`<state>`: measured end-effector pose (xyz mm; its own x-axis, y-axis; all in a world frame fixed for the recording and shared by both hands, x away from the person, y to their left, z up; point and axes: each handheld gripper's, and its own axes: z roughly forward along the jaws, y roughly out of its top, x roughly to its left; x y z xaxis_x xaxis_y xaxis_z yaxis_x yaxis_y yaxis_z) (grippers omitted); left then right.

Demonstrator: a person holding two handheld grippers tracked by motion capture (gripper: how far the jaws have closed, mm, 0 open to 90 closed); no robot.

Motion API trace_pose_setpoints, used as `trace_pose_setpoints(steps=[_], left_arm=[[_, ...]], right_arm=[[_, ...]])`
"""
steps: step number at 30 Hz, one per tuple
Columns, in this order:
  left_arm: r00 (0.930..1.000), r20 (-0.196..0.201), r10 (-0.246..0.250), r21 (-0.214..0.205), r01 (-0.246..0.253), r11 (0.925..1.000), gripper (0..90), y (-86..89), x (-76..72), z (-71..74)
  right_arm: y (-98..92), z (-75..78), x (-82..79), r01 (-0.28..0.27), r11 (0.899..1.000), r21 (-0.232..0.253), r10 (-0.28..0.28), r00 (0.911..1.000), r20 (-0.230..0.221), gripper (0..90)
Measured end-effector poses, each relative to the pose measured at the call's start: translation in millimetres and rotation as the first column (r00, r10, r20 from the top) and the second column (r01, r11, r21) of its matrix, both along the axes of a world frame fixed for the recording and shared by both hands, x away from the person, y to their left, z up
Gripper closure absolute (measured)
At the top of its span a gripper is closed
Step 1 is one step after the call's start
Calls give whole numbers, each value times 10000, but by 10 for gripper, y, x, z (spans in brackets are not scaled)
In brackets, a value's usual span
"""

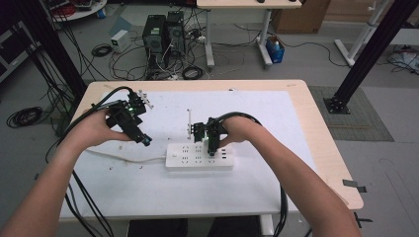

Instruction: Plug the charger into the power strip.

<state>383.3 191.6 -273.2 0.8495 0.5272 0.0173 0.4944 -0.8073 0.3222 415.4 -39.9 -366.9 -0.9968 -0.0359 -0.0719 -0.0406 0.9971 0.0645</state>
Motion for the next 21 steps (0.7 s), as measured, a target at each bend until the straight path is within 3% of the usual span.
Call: trace_pose_setpoints(steps=[3,4,7,8,10,13,14,16,18,19,21], left_arm=[[10000,11,-24,3,24,10000,209,21,1,3],[10000,-4,-68,31,68,10000,209,32,4,5],[10000,11,61,-45,-60,10000,209,57,-12,-9],[10000,16,76,-69,-76,9999,209,71,-15,-8],[9999,-10,140,-112,-140,9998,209,102,-16,-9],[9996,20,279,-71,-279,9996,209,143,3,-4],[9994,38,336,-100,-335,9994,209,156,16,-1],[9987,103,495,-129,-493,9987,182,166,36,-2],[9989,128,460,42,-461,9989,181,169,60,-10],[9986,85,519,77,-520,9986,181,169,72,-20],[9984,52,568,174,-569,9982,178,167,100,-36]], right_arm=[[-19,-17,20,-136,9998,164,139,9998,-167,592],[-36,-35,46,7,10000,72,-4,9990,-452,508],[-138,1,75,925,9949,403,-889,9926,-832,348],[-182,52,73,1170,9909,670,-1121,9911,-717,294],[-293,184,83,1964,9724,1257,-1869,9788,-832,229],[-521,383,125,3206,9302,1787,-3081,9466,-945,221],[-611,439,139,3729,9098,1821,-3620,9277,-911,220],[-805,528,156,4772,8601,1804,-4680,8788,-934,195],[-1009,573,168,5895,7866,1838,-5901,8053,-570,195],[-1107,593,168,6429,7447,1793,-6457,7619,-498,195],[-1303,612,166,7124,6748,1926,-7211,6920,-328,195]])
